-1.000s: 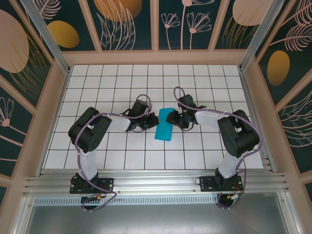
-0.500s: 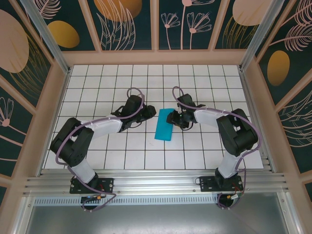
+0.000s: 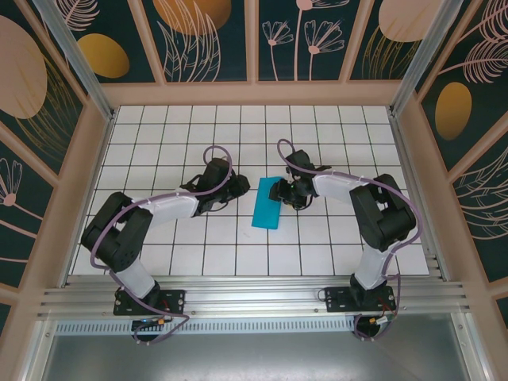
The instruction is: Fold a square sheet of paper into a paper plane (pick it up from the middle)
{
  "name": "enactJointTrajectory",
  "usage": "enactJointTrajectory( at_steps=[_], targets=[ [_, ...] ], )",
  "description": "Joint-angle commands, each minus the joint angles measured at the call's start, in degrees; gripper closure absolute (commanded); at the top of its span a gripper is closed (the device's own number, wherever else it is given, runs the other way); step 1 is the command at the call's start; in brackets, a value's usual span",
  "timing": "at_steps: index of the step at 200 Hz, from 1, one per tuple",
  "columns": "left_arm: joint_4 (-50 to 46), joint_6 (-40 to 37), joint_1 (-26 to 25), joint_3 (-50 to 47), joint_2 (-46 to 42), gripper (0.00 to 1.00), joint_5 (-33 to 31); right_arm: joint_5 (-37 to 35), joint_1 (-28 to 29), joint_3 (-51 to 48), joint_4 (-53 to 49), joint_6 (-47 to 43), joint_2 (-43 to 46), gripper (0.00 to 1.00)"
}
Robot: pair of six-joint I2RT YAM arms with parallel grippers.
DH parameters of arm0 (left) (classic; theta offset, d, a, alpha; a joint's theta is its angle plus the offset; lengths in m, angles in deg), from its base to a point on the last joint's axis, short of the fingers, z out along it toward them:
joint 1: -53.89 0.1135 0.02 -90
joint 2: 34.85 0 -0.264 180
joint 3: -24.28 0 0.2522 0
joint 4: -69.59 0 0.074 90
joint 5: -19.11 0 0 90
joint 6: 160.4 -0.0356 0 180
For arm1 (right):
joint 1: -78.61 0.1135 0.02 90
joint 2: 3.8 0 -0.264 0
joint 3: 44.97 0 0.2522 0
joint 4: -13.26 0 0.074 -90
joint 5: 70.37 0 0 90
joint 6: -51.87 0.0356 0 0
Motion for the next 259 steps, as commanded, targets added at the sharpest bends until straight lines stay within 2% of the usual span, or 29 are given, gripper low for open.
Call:
enactJointTrajectory(
  at_steps=[1, 68, 141, 190, 227, 259],
  targets=[
    [-0.5, 0.2, -0.2, 0.5, 1.3, 0.67, 0.8, -5.5, 0.0, -0.3, -2.3, -1.6, -3.9, 0.44],
    [0.8, -0.6, -0.1, 1.7, 3.7, 0.67, 4.9, -7.2, 0.0, 0.1, -3.4, -1.9, -5.0, 0.45],
    [4.0, -0.5, -0.1, 4.2, 7.7, 0.7, 12.8, -8.2, 0.1, 0.3, -4.0, -2.5, -6.3, 0.45],
    [4.8, 0.5, -0.3, 7.1, 11.5, 0.86, 16.8, -8.8, 0.1, 0.5, -4.5, -2.4, -6.4, 0.45],
    [4.3, 0.8, -0.6, 8.9, 13.6, 0.98, 17.4, -8.9, 0.1, 0.4, -4.4, -2.2, -6.7, 0.45],
    [2.2, 0.3, -1.1, 10.7, 15.8, 1.0, 17.1, -8.8, 0.2, 0.3, -4.2, -2.1, -6.9, 0.45]
  ],
)
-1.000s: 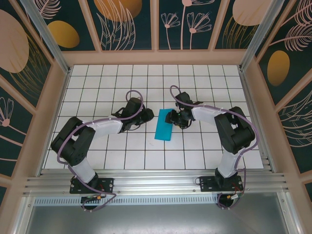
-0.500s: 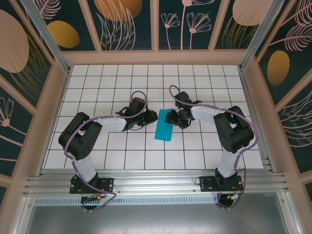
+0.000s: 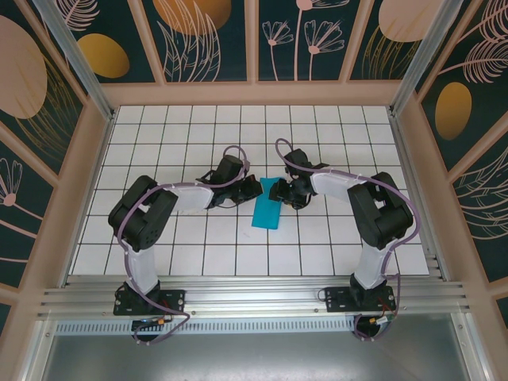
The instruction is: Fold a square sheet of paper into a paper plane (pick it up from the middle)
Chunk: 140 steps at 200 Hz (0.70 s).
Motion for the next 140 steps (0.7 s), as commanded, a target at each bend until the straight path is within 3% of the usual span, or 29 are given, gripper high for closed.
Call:
enactJointTrajectory(
  at_steps=[1, 108, 140],
  targets=[
    [-1.3, -0.3, -0.7, 2.2, 2.1, 1.0, 0.6, -7.5, -0.1, -1.9, -1.3, -1.7, -5.3, 0.45],
    [-4.6, -1.2, -1.2, 1.9, 6.5, 1.0, -2.6, -7.2, 0.0, -1.1, -1.0, -1.3, -4.9, 0.44],
    [-5.5, -1.9, -1.2, 1.1, 6.7, 1.0, -3.6, -6.6, -0.4, 0.8, -0.3, -0.7, -0.5, 0.39]
  ],
)
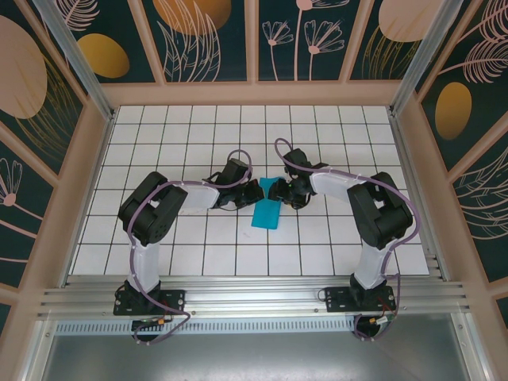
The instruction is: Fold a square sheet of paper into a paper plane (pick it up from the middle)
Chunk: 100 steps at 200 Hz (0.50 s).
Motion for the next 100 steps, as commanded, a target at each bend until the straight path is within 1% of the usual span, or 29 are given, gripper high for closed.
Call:
enactJointTrajectory(
  at_steps=[1, 19, 29, 38, 50, 59, 67, 83, 100],
  targets=[
    [-3.6, -1.8, -0.4, -0.6, 2.2, 1.0, -2.5, -6.4, -0.9, 0.2, 0.1, -0.8, -0.3, 0.39],
    [-3.7, -1.9, -0.4, -1.1, 2.1, 1.0, -2.8, -6.5, -2.3, 0.3, 0.6, 0.1, 4.3, 0.37],
    [-3.6, -1.9, -0.4, -1.4, 2.0, 1.0, -3.1, -4.7, -3.1, -0.9, 2.4, 0.3, 7.3, 0.37],
    [-3.7, -1.9, -0.4, -1.4, 2.0, 1.0, -3.2, -2.0, -3.6, -2.1, 4.5, 0.3, 9.7, 0.4],
    [-3.7, -2.0, -0.4, -1.4, 2.0, 1.0, -3.2, 2.7, -4.1, -3.7, 7.2, 0.3, 11.6, 0.49],
    [-3.7, -2.0, -0.5, -1.5, 2.1, 1.0, -3.3, 6.2, -4.1, -4.9, 9.3, 1.1, 12.1, 0.66],
    [-3.7, -2.0, -0.5, -1.5, 2.2, 1.0, -3.3, 10.0, -4.1, -6.3, 12.5, 2.2, 12.2, 0.75],
    [-3.7, -2.0, -0.5, -1.5, 2.1, 1.0, -3.4, 16.0, -4.1, -9.6, 18.1, 5.1, 11.9, 0.87],
    [-3.8, -2.1, -0.4, -1.5, 2.1, 1.0, -3.5, 17.0, -4.0, -11.9, 20.5, 6.7, 11.6, 0.93]
  ],
)
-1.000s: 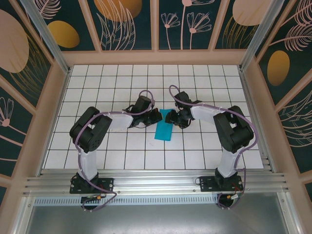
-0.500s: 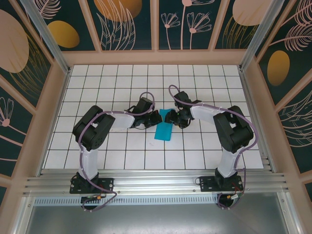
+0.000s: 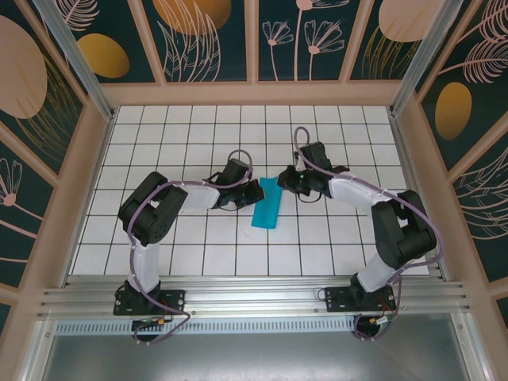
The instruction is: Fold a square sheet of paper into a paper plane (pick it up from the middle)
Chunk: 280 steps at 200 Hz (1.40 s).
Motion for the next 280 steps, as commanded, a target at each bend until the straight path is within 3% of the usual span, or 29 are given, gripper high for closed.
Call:
enactJointTrajectory(
  at_steps=[1, 93, 224, 280],
  targets=[
    [-3.8, -1.4, -0.4, -1.5, 2.2, 1.0, -3.1, 7.4, 0.2, -4.1, 6.7, 3.5, -0.7, 0.93],
    [-4.1, -1.7, -0.4, -1.0, 3.0, 1.0, -3.0, 11.6, 0.2, -7.6, 9.9, 3.2, -3.1, 0.95],
    [-4.7, -2.0, -0.4, -1.2, 2.9, 1.0, -3.2, 7.0, -1.0, -13.9, 9.7, -1.4, -8.5, 0.93],
    [-4.9, -2.1, -0.4, -1.1, 3.0, 1.0, -3.3, 11.5, -1.3, -14.2, 11.7, -1.6, -1.8, 0.91]
  ],
)
